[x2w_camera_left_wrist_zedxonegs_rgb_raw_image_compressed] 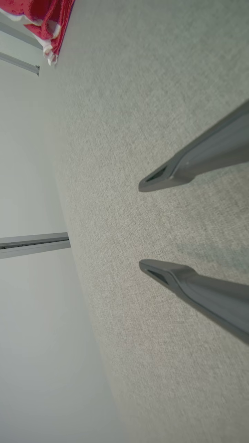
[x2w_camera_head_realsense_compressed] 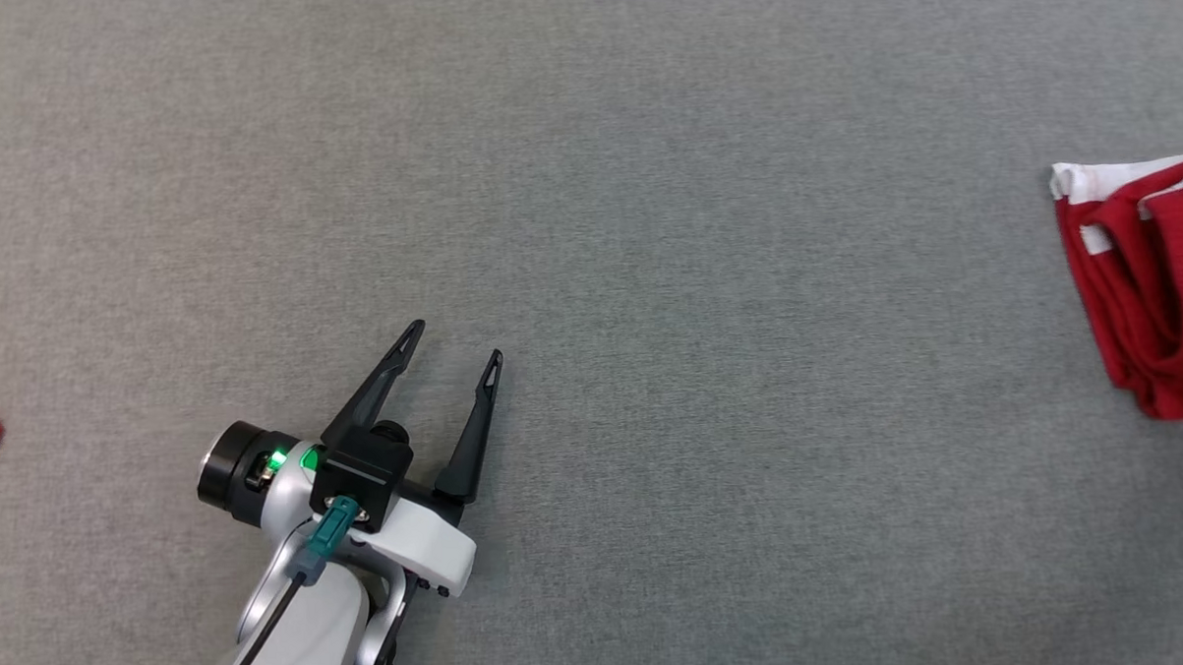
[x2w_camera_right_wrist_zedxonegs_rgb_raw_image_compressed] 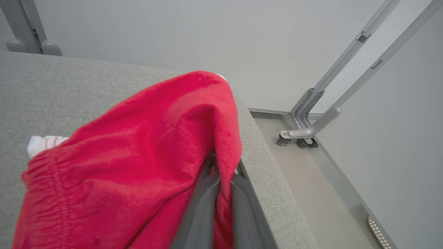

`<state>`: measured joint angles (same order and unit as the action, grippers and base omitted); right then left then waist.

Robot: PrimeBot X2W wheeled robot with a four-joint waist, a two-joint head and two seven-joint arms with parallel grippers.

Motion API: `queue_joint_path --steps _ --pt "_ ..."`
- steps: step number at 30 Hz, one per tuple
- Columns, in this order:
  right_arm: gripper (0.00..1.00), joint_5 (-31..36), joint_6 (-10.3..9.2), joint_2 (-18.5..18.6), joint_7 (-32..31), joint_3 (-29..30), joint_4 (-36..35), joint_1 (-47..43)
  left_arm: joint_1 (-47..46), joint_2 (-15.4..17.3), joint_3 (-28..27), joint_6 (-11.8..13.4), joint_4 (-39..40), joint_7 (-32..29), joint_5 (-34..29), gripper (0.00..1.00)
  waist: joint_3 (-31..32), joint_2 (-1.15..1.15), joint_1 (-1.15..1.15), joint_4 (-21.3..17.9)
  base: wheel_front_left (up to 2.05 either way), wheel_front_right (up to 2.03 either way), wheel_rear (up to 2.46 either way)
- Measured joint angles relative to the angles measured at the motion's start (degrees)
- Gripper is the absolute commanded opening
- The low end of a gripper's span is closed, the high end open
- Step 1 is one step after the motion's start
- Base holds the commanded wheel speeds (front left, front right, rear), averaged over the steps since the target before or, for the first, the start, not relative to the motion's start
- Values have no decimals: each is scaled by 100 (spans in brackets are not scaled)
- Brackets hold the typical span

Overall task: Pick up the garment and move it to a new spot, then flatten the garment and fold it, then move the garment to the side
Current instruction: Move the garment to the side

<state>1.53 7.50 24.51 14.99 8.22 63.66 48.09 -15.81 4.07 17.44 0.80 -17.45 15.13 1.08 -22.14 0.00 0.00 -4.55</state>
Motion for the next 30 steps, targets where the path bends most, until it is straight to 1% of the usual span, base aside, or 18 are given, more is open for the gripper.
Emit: queue_joint_path --steps 1,2,3,5,6,9,11,13,15,17,19,24,27,30 --pt "7 114 0 63 -1 174 78 40 -1 -1 4 0 7 0 0 100 -32 0 0 76 0 0 0" --pt "50 263 0 129 -1 334 175 81 -1 -1 7 0 11 0 1 100 -58 0 0 143 0 0 0" --pt "100 398 0 182 -9 486 249 103 -1 -2 8 0 12 0 1 100 -79 0 0 203 0 0 0" --pt "100 638 0 247 -10 839 274 158 -1 -5 4 2 23 0 2 100 -113 0 0 281 0 0 0" --pt "100 638 0 247 -10 839 274 158 -1 -5 4 2 23 0 2 100 -113 0 0 281 0 0 0" --pt "100 1048 0 333 -8 1447 165 213 -1 -13 3 9 20 0 3 100 -114 0 0 311 0 0 0" --pt "100 1354 0 323 -3 1872 14 194 -1 -19 -5 27 11 0 5 100 -74 0 0 305 0 0 0" --pt "100 1578 0 169 -1 2150 -229 164 -1 -32 -12 38 0 0 21 100 -14 0 0 295 0 0 0" --pt "100 1621 0 -163 -1 2260 -553 146 3 -48 -42 80 0 0 48 100 60 0 0 283 0 0 0" --pt "100 1578 0 -491 -1 2168 -878 66 20 -53 -99 118 -16 0 62 100 149 0 0 271 0 0 0" --pt "100 1316 0 -795 0 2070 -1235 -86 47 -52 -162 137 -42 0 110 100 254 0 0 261 0 0 0" --pt "100 866 0 -1421 0 1615 -2028 -822 240 -76 -334 214 -104 0 207 100 587 0 0 262 0 0 0" --pt "100 594 0 -1712 0 1262 -2380 -1277 352 -88 -445 241 -144 0 268 100 798 0 0 281 0 0 0" --pt "100 298 0 -1895 0 970 -2596 -1631 492 -93 -566 256 -234 1 401 100 989 0 0 313 0 0 0"
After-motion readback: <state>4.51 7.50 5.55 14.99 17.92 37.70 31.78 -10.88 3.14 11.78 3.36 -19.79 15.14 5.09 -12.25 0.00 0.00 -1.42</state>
